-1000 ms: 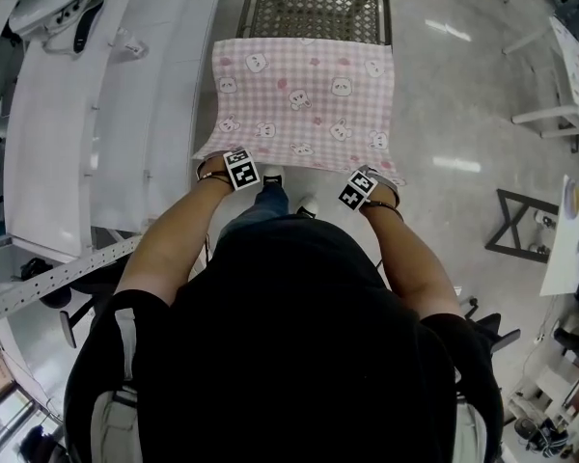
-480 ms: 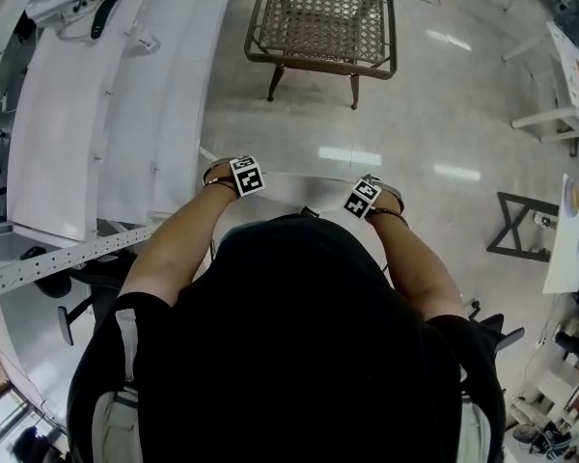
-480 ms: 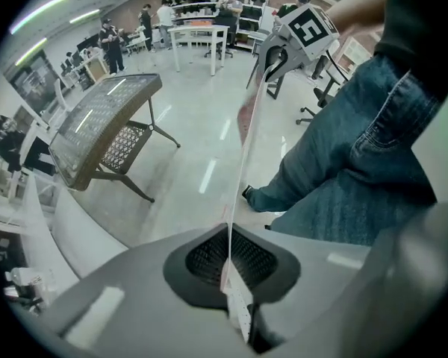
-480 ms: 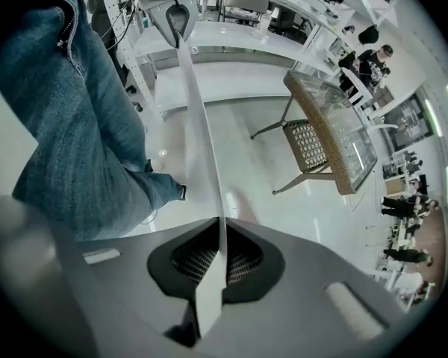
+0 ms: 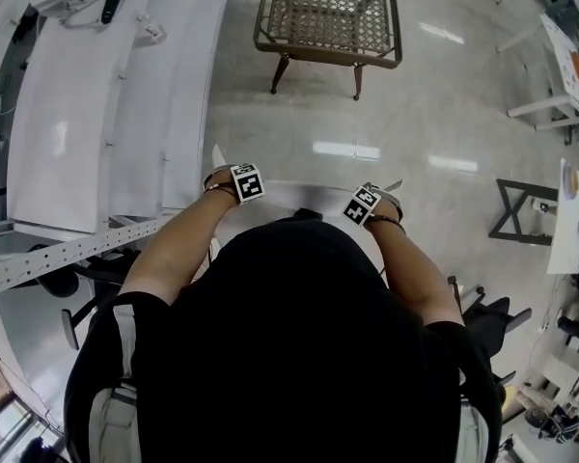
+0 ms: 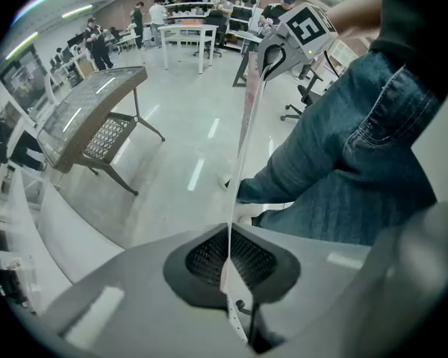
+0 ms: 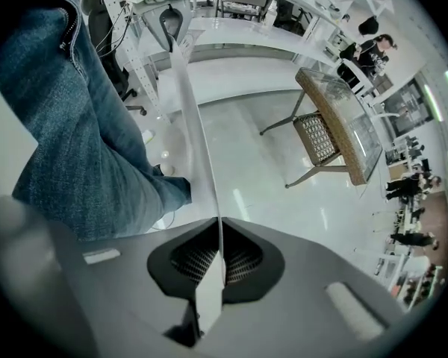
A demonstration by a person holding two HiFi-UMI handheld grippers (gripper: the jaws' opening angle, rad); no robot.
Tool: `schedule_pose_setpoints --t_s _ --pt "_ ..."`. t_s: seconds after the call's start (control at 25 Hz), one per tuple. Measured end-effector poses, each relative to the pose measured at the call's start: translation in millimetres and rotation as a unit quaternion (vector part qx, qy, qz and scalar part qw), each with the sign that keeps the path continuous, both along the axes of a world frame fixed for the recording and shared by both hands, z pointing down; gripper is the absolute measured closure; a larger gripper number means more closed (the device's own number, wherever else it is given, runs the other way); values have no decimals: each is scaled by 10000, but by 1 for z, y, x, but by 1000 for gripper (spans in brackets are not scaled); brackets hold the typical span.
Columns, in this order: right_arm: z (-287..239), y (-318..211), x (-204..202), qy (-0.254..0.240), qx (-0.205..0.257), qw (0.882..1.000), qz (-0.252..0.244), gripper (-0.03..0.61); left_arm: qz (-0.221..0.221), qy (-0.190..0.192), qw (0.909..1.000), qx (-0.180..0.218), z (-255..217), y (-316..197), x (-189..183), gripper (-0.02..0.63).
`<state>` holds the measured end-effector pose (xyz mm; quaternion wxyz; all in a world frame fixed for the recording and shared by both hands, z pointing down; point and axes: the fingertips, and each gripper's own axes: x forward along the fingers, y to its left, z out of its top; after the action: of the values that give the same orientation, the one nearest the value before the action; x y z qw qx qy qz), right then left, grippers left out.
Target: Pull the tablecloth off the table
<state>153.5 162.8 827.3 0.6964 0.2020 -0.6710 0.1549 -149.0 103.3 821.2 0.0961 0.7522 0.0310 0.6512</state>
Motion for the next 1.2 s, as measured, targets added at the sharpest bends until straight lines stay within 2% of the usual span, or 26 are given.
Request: schedule_pose_setpoints --t_s 0.16,0.32,0.56,0.88,1.04,1.2 --pt "-9 13 -10 -6 96 9998 188 546 35 77 10000 51 -7 11 -9 613" --pt "-26 20 -11 -79 239 9978 607 546 104 102 9996 230 -28 12 -8 612" --pt "-70 -8 -9 -123 943 9905 994 546 36 278 9971 713 -71 -18 -5 613" --pt "-170 -66 14 -229 2130 9664 1419 545 -119 643 9874 1442 -157 -66 17 612" --pt "-225 -86 25 -260 2720 9501 1503 545 -148 882 9769 1943 -210 -88 27 612" --pt "-283 -101 31 -318 3303 9314 1499 545 -257 1168 9623 2443 -268 -107 33 612"
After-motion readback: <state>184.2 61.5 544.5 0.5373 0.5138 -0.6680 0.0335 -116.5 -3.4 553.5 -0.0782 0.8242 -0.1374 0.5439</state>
